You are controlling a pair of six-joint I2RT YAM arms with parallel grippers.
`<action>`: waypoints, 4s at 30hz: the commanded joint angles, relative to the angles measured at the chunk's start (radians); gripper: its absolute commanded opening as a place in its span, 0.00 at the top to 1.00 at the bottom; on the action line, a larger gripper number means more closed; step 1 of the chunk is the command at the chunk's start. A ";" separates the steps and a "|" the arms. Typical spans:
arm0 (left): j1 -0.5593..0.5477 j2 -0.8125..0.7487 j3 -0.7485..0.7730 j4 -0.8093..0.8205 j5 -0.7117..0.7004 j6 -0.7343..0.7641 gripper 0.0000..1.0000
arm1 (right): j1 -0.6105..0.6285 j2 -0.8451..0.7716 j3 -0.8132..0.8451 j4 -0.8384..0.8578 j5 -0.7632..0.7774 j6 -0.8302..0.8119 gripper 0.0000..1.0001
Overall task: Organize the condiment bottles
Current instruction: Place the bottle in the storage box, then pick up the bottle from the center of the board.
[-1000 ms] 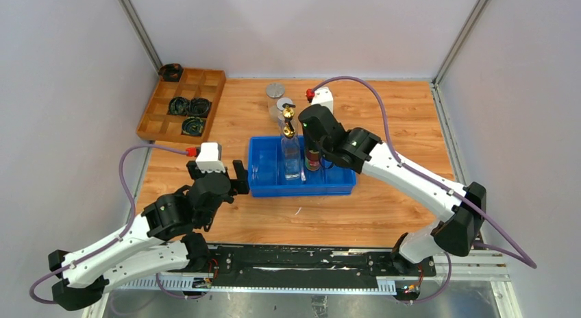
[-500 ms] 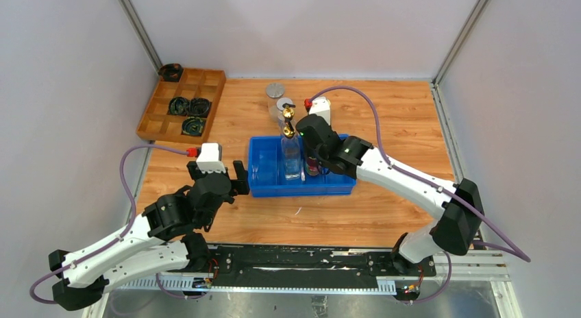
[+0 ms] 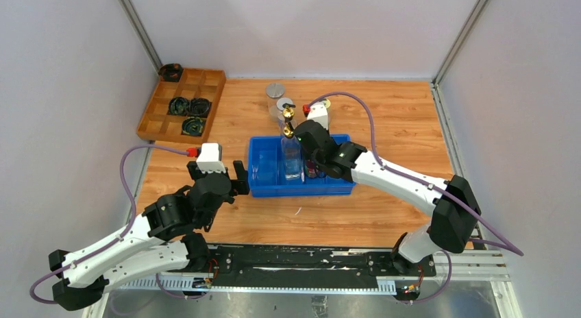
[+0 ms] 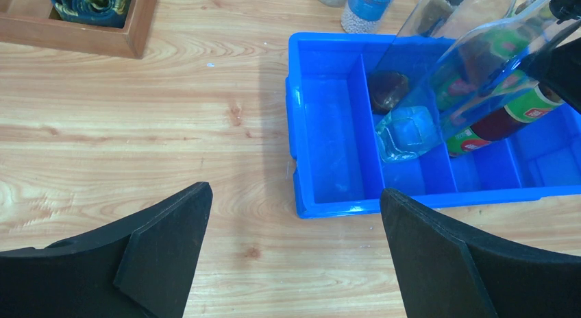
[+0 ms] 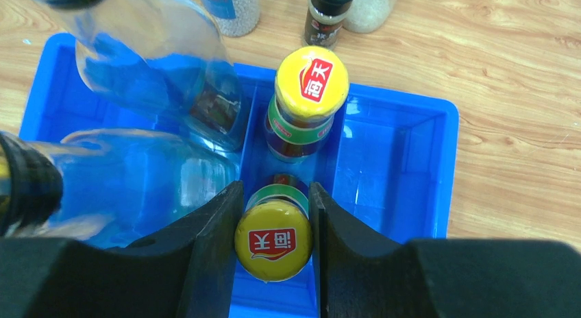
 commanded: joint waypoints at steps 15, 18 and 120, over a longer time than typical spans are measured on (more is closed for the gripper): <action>-0.002 -0.001 -0.006 -0.007 -0.016 -0.010 0.00 | -0.009 -0.010 -0.031 0.057 0.046 0.025 0.56; -0.002 -0.001 -0.007 -0.008 -0.014 -0.010 0.01 | -0.009 -0.013 -0.034 0.052 0.040 0.027 0.56; 0.444 0.652 0.043 0.287 0.373 0.162 0.00 | -0.379 -0.226 -0.329 -0.128 -0.346 -0.060 0.47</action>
